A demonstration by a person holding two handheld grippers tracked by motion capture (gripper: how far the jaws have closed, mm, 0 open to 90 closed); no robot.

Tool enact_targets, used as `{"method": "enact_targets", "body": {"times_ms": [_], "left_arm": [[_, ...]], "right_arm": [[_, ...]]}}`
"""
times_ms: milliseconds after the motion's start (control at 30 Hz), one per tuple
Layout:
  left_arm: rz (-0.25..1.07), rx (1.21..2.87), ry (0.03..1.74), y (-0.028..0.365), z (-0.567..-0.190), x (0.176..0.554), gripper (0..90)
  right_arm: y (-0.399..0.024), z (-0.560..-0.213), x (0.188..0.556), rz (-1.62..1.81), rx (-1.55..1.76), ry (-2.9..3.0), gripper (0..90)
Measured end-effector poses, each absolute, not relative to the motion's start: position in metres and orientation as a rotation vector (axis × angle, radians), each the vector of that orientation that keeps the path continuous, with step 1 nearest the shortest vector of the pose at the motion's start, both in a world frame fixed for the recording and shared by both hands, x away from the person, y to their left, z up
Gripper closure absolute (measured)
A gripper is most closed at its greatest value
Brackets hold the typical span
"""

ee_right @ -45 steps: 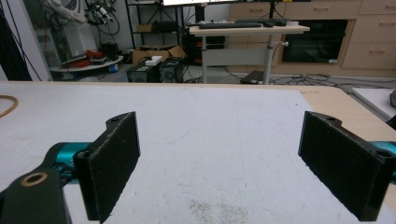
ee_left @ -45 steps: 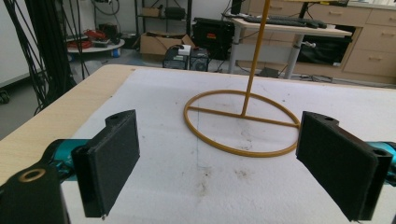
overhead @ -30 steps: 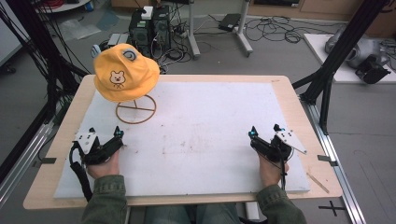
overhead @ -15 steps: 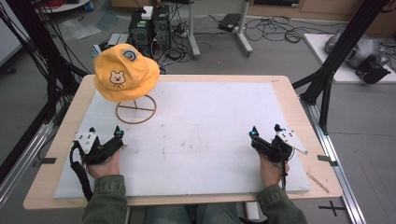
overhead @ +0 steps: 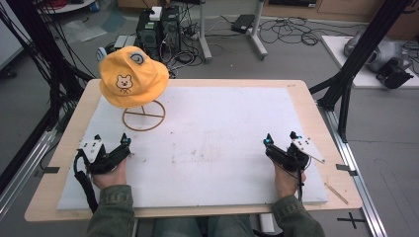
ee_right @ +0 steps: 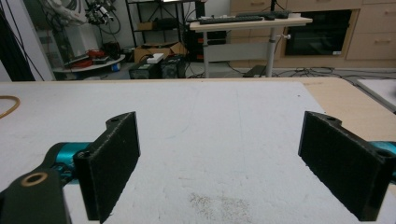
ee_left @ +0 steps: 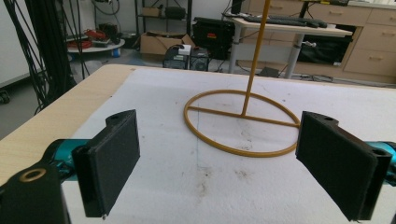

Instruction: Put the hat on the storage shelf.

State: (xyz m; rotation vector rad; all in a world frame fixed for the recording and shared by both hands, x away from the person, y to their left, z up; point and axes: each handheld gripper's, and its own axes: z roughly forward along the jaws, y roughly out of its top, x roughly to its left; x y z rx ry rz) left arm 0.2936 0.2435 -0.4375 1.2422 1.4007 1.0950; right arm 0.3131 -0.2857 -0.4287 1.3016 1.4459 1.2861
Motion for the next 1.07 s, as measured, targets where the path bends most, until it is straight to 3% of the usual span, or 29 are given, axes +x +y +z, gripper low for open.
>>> {"method": "enact_targets", "body": {"times_ms": [1067], "left_arm": [[1.095,1.242,1.401,0.2438,-0.4376,0.2937,13.9]], "right_arm": [[-0.2880,-0.4296,0.3143,1.300,1.328,1.446,12.4]]}}
